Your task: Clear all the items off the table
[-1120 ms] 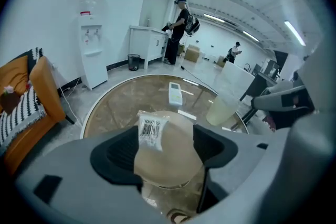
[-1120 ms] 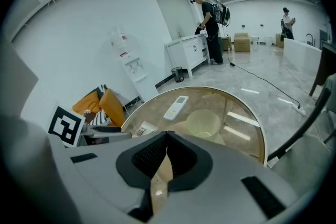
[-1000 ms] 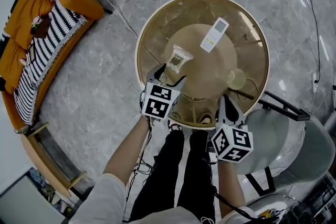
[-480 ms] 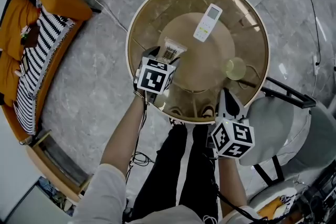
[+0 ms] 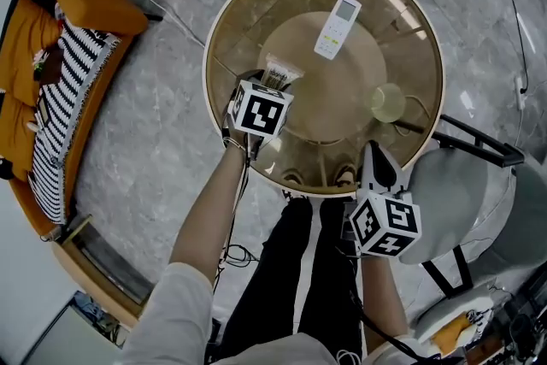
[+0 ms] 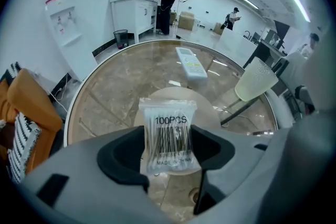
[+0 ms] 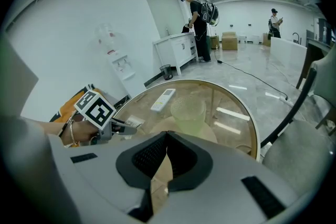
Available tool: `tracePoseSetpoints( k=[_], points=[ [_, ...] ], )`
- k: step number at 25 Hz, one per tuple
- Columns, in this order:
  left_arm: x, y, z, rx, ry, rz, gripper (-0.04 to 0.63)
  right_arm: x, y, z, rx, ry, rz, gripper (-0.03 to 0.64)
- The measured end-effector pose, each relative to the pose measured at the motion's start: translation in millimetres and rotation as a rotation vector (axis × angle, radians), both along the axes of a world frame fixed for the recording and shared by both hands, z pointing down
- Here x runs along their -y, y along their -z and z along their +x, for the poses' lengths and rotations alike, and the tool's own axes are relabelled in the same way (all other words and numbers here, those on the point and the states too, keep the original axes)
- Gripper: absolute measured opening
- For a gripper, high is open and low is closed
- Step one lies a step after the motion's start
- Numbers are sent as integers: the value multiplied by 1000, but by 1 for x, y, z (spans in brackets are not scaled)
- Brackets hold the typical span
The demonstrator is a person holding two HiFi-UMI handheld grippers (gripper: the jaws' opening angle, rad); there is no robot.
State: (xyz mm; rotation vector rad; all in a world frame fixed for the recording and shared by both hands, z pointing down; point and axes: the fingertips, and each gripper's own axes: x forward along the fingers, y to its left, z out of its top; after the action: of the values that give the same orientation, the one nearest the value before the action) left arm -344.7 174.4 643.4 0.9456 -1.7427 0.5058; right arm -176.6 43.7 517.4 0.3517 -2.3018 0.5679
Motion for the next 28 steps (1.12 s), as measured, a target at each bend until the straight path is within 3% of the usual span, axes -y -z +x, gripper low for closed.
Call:
tracePoseSetpoints(
  k=[6,13,24,28],
  points=[
    [-4,0,-4,20,6,-15,238,-1,0,-3,4,14,-6,25],
    [-1,16,11,39,13,27,199,10,2,1,17,17,2,23],
    [22,52,100,-17,-4,104,198,50,18,48,26,-102,17,23],
    [41,66,133,-23,-56,129,199,67,25,75,47,-187,-25,24]
  ],
)
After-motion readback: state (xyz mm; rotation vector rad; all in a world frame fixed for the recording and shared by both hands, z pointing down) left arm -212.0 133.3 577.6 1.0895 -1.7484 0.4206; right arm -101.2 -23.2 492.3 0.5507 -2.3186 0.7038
